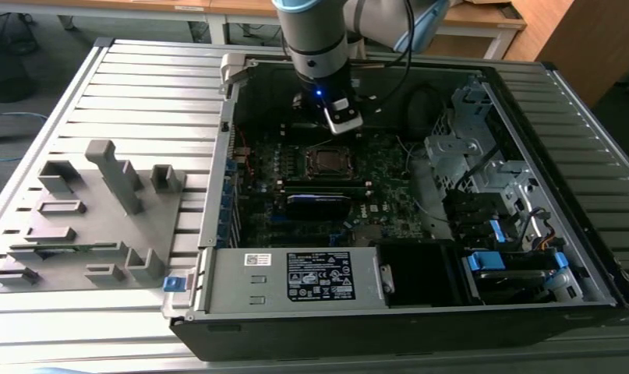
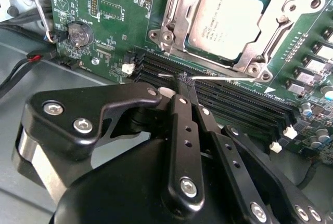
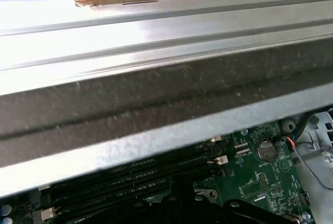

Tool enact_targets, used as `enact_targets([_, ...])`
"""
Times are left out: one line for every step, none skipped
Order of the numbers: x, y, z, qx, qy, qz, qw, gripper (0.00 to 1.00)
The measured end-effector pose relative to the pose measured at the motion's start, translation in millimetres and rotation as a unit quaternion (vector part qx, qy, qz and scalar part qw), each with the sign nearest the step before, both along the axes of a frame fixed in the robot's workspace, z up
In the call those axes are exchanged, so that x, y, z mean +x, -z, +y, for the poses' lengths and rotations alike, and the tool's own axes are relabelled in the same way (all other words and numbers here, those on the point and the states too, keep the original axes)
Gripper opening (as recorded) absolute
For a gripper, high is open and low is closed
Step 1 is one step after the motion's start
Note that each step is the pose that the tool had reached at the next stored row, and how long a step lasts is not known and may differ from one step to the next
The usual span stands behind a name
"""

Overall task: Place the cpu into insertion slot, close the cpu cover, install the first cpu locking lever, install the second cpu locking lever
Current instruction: 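Install the first cpu locking lever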

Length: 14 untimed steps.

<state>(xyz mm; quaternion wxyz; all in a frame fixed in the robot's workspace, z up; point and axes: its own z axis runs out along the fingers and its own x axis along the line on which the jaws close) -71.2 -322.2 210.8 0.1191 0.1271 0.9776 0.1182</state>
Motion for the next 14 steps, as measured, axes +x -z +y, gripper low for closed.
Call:
enact_targets([-0.3,0.0,0.3,0.0,0.0,0.0,1.0,0.11])
enact_targets([-1.2,-0.1,0.5,0.0,0.0,-0.0007,1.0,0.11])
enact_targets([-1.9,0.0,0.7,0.0,0.0,-0.0018,1.0,0.11])
enact_targets([-2.5,0.1,0.8,0.0001,0.0,-0.0032,0.99999,0.11])
enact_targets([-2.9,0.2,0.8,0.0,0.0,-0.0048,0.99999,0.11])
enact_targets([-3.2,0.3,0.8,0.0,0.0,-0.0067,0.99998,0.11])
enact_targets([-3.5,0.5,0.8,0.0,0.0,-0.0089,0.99996,0.11])
enact_targets([-3.7,0.8,0.8,0.0,0.0,-0.0112,0.99994,0.11])
enact_targets([-4.0,1.2,0.8,0.0,0.0,-0.0134,0.99991,0.11])
enact_targets([-4.3,1.6,0.8,0.0001,0.0,-0.0157,0.99988,0.11])
enact_targets([-4.7,2.0,0.8,0.0,0.0,-0.0176,0.99984,0.11])
enact_targets([-4.9,2.4,0.8,0.0,0.0,-0.019,0.99982,0.11])
enact_targets([-5.3,2.9,0.8,0.0,0.0,-0.0201,0.9998,0.11])
enact_targets([-5.8,3.3,0.7,0.0,0.0,-0.0208,0.99978,0.11])
